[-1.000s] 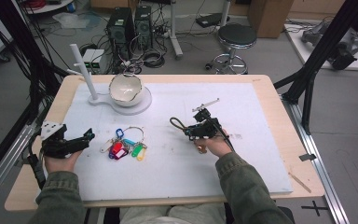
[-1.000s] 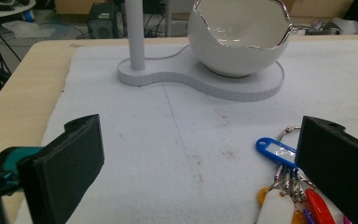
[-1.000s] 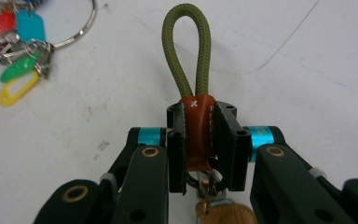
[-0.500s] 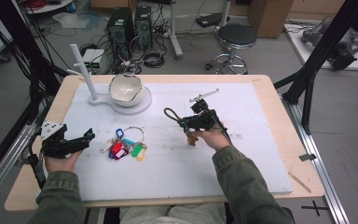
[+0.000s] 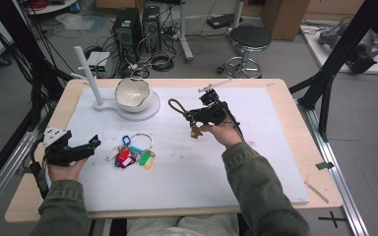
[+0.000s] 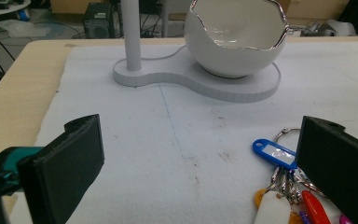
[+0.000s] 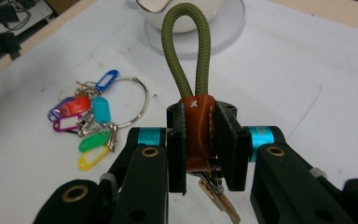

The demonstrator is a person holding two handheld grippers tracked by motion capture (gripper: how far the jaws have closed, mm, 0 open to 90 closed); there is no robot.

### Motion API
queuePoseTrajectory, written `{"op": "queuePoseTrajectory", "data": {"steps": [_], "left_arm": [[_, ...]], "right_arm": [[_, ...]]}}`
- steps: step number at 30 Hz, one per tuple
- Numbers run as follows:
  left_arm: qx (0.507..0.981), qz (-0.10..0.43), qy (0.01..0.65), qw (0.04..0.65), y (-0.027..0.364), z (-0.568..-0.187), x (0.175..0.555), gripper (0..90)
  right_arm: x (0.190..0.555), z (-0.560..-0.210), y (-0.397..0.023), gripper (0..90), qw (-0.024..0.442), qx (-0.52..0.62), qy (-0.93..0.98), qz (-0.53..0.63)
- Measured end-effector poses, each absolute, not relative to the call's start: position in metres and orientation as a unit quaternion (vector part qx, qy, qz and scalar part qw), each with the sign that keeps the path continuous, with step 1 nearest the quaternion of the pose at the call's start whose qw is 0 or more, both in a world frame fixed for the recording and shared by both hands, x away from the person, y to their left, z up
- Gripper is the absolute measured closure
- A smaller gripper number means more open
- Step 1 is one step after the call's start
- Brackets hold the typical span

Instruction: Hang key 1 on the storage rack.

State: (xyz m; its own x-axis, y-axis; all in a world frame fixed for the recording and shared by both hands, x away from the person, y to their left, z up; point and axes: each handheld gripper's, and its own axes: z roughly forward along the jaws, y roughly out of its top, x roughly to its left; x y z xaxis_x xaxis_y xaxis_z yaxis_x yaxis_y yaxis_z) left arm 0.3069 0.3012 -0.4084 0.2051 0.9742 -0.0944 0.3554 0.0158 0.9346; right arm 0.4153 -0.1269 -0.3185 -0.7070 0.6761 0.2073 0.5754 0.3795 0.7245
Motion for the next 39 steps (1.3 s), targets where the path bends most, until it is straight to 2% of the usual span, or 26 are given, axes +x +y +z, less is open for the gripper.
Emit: {"op": "queuePoseTrajectory", "data": {"steps": [20,39], "left_arm": [[0.62,0.327,0.537,0.47,0.3,-0.409,0.31,1.7],[0.62,0.327,0.537,0.47,0.3,-0.41,0.311,1.7]], "right_arm": [[0.429,-0.29,-0.102,75.1,0.06,0.368,0.824,0.427],[0.442,-0.268,-0.046,75.1,0.049,0.333,0.842,0.422]]}}
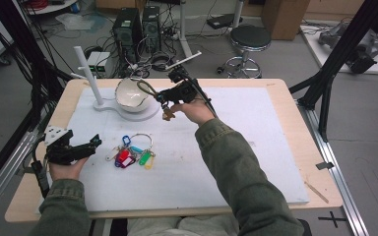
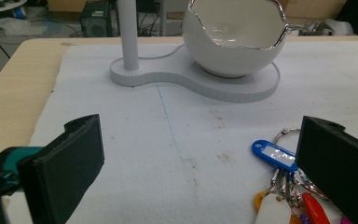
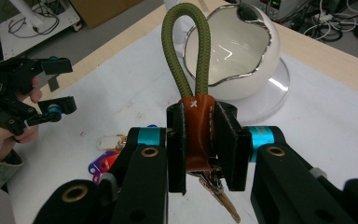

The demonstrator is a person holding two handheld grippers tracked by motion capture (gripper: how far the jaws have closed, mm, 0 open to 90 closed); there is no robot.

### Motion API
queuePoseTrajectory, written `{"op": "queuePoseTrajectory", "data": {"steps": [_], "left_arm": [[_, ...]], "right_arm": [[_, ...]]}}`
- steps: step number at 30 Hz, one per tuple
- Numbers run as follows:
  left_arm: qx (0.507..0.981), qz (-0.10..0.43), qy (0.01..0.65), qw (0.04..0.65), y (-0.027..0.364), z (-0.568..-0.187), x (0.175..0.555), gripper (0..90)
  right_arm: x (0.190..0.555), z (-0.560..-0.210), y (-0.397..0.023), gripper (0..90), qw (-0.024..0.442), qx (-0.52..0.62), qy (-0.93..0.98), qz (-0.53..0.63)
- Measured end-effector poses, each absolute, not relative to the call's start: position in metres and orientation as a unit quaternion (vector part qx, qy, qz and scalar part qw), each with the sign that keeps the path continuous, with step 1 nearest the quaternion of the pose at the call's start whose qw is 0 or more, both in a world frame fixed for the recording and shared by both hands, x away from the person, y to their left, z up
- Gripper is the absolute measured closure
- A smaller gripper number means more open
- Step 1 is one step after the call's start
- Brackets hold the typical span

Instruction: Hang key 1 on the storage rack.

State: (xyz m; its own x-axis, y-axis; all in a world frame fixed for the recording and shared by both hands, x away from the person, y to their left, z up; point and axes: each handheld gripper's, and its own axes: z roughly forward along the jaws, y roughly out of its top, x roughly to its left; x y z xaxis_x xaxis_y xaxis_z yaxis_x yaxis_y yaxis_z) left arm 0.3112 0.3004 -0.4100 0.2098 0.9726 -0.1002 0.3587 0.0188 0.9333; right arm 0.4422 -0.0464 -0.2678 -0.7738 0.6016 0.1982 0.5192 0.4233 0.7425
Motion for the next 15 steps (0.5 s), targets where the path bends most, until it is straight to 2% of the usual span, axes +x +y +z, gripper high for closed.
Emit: {"op": "queuePoseTrajectory", "data": {"steps": [6,15], "left_arm": [[0.623,0.324,0.535,0.469,0.3,-0.41,0.312,1.7],[0.625,0.322,0.536,0.468,0.3,-0.41,0.311,1.7]], "right_arm": [[0.449,-0.265,-0.021,75.0,0.057,0.329,0.847,0.414],[0.456,-0.266,0.019,75.0,0.04,0.309,0.857,0.411]]}}
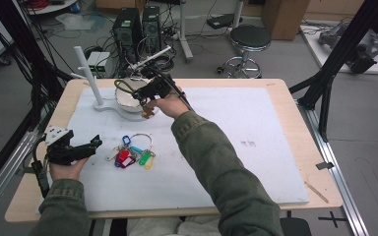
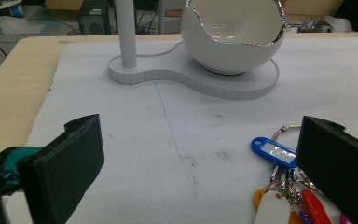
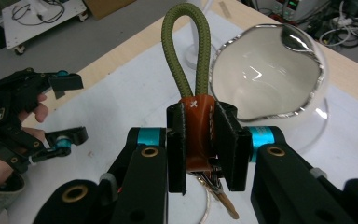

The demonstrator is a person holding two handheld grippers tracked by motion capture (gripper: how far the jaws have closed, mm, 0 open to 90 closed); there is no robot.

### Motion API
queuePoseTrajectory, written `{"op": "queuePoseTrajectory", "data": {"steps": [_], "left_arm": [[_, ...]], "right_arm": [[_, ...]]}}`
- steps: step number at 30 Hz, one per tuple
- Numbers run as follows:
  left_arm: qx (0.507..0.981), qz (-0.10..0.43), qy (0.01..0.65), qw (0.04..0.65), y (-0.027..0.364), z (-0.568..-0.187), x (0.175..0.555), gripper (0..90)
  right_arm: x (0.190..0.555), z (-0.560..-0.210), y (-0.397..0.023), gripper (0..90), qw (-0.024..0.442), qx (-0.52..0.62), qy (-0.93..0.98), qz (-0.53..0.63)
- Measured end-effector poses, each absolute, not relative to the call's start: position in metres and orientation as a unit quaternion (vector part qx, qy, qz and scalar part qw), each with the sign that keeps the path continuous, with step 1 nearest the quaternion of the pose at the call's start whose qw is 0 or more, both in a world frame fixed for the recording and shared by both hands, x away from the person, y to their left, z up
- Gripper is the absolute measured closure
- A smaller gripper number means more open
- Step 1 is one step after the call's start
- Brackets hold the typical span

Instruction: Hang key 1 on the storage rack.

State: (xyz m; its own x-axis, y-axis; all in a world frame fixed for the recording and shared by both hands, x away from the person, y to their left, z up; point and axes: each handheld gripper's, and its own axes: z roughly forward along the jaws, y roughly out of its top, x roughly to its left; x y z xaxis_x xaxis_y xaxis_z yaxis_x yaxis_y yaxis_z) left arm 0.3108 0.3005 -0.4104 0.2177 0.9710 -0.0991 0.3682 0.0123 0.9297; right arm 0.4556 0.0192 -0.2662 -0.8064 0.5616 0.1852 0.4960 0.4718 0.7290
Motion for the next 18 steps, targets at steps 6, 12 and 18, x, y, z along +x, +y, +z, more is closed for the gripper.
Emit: {"op": "queuePoseTrajectory", "data": {"steps": [6,12,18], "left_arm": [[0.623,0.321,0.538,0.468,0.302,-0.411,0.31,1.7],[0.623,0.322,0.537,0.469,0.302,-0.411,0.311,1.7],[0.621,0.322,0.538,0.47,0.302,-0.411,0.311,1.7]], "right_arm": [[0.462,-0.264,0.037,75.0,0.039,0.301,0.858,0.414],[0.468,-0.259,0.051,75.0,0.035,0.296,0.858,0.418],[0.468,-0.248,0.066,75.0,0.037,0.286,0.86,0.422]]}}
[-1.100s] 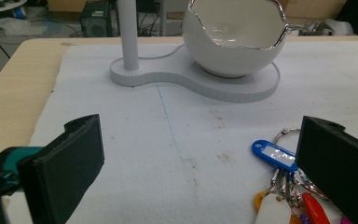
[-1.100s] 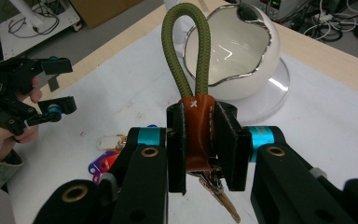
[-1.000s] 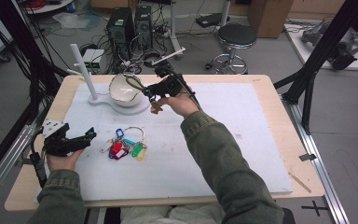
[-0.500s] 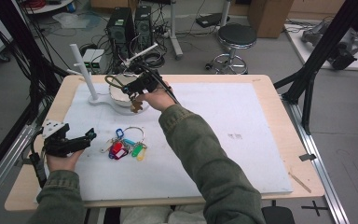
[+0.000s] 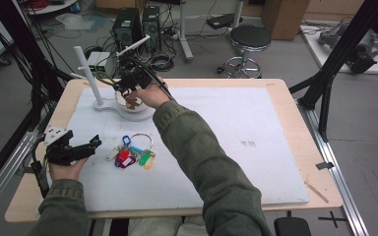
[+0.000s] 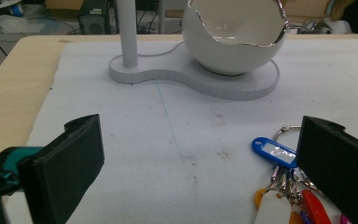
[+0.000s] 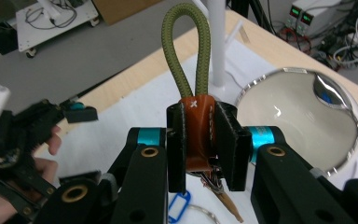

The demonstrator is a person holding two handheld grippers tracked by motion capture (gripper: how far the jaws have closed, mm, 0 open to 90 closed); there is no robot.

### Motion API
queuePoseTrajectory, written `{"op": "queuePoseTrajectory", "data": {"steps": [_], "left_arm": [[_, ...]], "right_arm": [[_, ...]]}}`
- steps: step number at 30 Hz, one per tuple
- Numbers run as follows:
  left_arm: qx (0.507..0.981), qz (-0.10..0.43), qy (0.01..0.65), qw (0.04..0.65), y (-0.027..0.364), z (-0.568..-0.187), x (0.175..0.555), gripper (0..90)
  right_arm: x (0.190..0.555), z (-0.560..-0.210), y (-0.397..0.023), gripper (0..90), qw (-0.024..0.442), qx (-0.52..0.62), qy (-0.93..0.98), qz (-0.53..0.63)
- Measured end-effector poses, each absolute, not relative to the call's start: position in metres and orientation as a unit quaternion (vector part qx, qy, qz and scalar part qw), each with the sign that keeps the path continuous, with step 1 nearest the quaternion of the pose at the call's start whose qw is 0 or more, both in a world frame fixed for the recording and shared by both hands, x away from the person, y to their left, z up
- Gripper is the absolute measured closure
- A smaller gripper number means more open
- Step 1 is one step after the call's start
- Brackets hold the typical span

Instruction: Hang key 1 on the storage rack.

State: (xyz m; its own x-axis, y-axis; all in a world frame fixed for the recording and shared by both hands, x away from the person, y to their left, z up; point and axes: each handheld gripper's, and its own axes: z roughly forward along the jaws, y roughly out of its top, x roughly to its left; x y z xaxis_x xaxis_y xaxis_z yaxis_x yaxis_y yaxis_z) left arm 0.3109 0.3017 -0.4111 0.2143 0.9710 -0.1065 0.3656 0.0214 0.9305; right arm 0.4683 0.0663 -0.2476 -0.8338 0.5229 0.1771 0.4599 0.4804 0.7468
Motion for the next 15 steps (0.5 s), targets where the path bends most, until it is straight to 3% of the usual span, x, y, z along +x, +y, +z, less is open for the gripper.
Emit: {"op": "queuePoseTrajectory", "data": {"steps": [15], "left_arm": [[0.62,0.32,0.54,0.471,0.303,-0.411,0.312,1.7]], "right_arm": [[0.473,-0.236,0.107,75.0,0.046,0.256,0.868,0.423]]}}
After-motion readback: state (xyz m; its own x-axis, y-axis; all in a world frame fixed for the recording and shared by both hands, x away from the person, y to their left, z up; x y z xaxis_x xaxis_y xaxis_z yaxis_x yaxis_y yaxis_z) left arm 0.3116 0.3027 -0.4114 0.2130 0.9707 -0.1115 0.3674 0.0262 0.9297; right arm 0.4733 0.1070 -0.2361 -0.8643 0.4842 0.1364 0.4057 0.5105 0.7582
